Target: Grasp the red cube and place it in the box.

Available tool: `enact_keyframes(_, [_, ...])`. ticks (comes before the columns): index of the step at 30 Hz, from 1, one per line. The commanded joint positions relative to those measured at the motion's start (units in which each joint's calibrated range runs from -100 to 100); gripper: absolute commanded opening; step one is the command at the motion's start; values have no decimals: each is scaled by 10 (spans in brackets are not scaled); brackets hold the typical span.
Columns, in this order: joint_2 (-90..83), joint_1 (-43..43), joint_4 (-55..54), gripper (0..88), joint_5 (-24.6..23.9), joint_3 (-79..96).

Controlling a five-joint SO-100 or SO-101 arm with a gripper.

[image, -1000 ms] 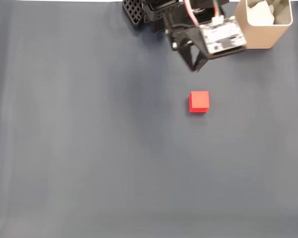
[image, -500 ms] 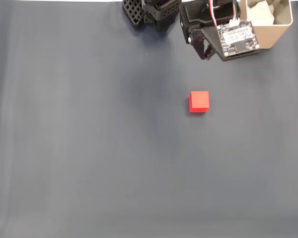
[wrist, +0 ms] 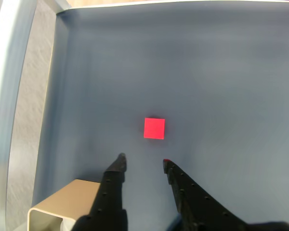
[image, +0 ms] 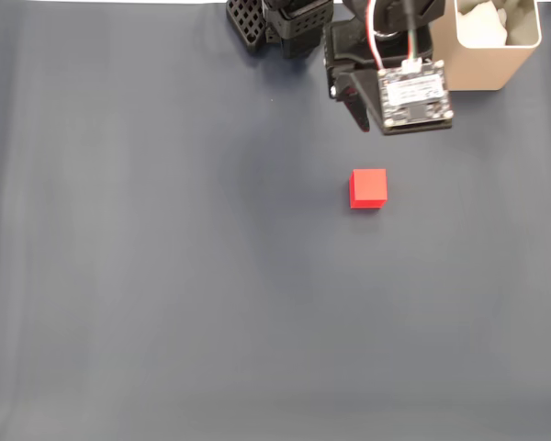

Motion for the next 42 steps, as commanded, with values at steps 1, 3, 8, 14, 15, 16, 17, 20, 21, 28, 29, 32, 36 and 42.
enact_keyframes(1, [4, 24, -22, 317, 12, -2])
enact_keyframes(3, [8, 29, -30, 349, 12, 3])
enact_keyframes(8, [11, 40, -57, 443, 12, 25])
enact_keyframes(14, [11, 49, -101, 504, 19, 66])
enact_keyframes(15, [11, 51, -109, 507, 21, 74])
enact_keyframes(16, [11, 52, -116, 510, 23, 85])
enact_keyframes(17, [11, 53, -125, 511, 24, 94])
enact_keyframes(20, [14, 55, -155, 514, 29, 124])
enact_keyframes(21, [16, 56, -165, 514, 31, 132])
enact_keyframes(28, [67, 75, -238, 515, 44, 162])
enact_keyframes(29, [71, 76, -245, 515, 44, 165])
enact_keyframes(32, [79, 78, -269, 515, 48, 182])
enact_keyframes(36, [91, 74, -296, 515, 48, 198])
enact_keyframes(42, [120, 74, -321, 515, 48, 204])
